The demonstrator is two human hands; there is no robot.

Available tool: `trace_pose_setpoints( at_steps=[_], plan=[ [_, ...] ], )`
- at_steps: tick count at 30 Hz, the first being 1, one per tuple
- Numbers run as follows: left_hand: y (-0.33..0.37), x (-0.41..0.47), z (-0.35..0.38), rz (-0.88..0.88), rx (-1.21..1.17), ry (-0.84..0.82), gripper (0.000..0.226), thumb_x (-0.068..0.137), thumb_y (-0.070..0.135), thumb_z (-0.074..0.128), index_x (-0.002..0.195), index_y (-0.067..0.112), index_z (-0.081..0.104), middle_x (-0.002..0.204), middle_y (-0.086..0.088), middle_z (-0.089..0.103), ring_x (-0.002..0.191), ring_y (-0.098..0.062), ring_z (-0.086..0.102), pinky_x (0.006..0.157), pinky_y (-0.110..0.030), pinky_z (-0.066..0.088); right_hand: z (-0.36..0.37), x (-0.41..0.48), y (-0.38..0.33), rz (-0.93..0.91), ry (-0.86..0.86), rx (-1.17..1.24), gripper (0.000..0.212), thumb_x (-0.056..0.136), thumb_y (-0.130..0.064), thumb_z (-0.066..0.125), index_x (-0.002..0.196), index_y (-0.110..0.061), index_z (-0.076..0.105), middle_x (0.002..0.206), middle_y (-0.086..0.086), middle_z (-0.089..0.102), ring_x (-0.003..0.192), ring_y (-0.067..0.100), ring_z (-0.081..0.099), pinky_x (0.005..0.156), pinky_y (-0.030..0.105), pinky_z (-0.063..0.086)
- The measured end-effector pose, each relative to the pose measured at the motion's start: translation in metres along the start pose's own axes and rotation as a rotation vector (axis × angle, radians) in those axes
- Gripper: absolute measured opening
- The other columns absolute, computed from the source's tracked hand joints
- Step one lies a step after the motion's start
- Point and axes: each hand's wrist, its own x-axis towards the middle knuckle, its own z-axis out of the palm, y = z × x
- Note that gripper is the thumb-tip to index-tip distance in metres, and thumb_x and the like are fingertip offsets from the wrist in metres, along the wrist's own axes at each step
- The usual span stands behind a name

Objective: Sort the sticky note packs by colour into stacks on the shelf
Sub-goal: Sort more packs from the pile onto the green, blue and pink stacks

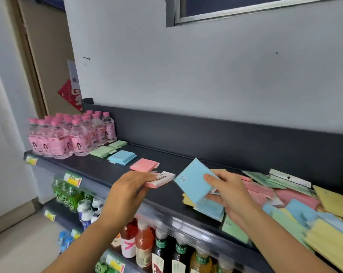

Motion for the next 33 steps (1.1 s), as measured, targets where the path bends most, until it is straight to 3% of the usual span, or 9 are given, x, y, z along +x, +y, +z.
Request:
trace_pose_setpoints(
  at_steps=[2,7,10,13,17,20,25,33],
  plan=[
    [0.002,-0.007,0.001,-0.067,-0.018,-0.022,0.029,0.075,-0.003,0.073,0.100,0.013,0.071,0.094,0.008,0.069,0.084,-0.013,0.065,0.074,-0.020,0.049,-0.006,0.005,0.002,0.012,0.046,0.012,0.006,0.088,-0.009,0.060,0.089,-0.009,0.067,0.097,0.012,0.069,0.089,0.021,0.067,0.063,0.028,0.057],
    [-0.059,-0.017,-0.031,-0.256,-0.129,0.100,0.016,0.078,0.008,0.073,0.091,0.016,0.068,0.071,0.022,0.059,0.070,0.008,0.055,0.060,-0.001,0.036,0.056,0.012,0.009,0.036,0.090,0.010,0.011,0.088,-0.011,0.062,0.097,-0.006,0.065,0.096,0.009,0.070,0.090,0.018,0.067,0.058,0.026,0.056],
    [-0.106,-0.022,-0.052,-0.447,-0.268,0.165,0.018,0.079,0.015,0.074,0.095,0.021,0.067,0.070,0.019,0.064,0.067,0.007,0.060,0.054,-0.005,0.040,0.100,0.019,0.012,0.040,0.112,-0.008,0.013,0.088,-0.012,0.062,0.099,-0.007,0.064,0.097,0.009,0.071,0.093,0.020,0.067,0.064,0.030,0.057],
    [-0.152,-0.026,-0.071,-0.549,-0.341,0.180,0.019,0.079,0.023,0.074,0.096,0.021,0.067,0.071,0.012,0.068,0.065,-0.004,0.063,0.055,-0.016,0.049,0.140,0.025,0.017,0.054,0.126,-0.015,0.015,0.088,-0.012,0.062,0.102,-0.005,0.063,0.100,0.010,0.070,0.095,0.021,0.066,0.069,0.032,0.057],
    [-0.195,-0.030,-0.089,-0.597,-0.352,0.189,0.024,0.078,0.025,0.074,0.100,0.017,0.068,0.075,0.007,0.069,0.068,-0.011,0.065,0.058,-0.031,0.055,0.179,0.032,0.021,0.045,0.124,-0.030,0.014,0.088,-0.011,0.061,0.101,-0.006,0.064,0.101,0.007,0.069,0.094,0.019,0.066,0.063,0.028,0.057],
    [-0.215,-0.029,-0.096,-0.620,-0.395,0.176,0.026,0.079,0.025,0.074,0.102,0.017,0.067,0.078,0.007,0.070,0.070,-0.009,0.066,0.056,-0.024,0.052,0.201,0.040,0.021,0.049,0.135,-0.038,0.014,0.088,-0.011,0.061,0.102,-0.008,0.064,0.102,0.006,0.069,0.095,0.019,0.065,0.064,0.029,0.057],
    [-0.238,-0.021,-0.094,-0.629,-0.427,0.168,0.021,0.078,0.027,0.074,0.097,0.026,0.066,0.079,0.011,0.070,0.073,-0.008,0.067,0.058,-0.024,0.052,0.224,0.066,0.022,0.050,0.132,-0.087,0.014,0.088,-0.013,0.062,0.102,-0.009,0.064,0.099,0.006,0.070,0.094,0.018,0.065,0.069,0.031,0.057],
    [-0.268,0.014,-0.067,-0.603,-0.534,0.139,0.021,0.078,0.021,0.074,0.093,0.031,0.065,0.079,0.016,0.069,0.074,0.005,0.066,0.060,-0.010,0.051,0.239,0.139,0.026,0.052,0.099,-0.105,0.006,0.088,-0.009,0.062,0.092,-0.009,0.066,0.094,0.009,0.070,0.083,0.018,0.068,0.057,0.028,0.056]
  ],
)
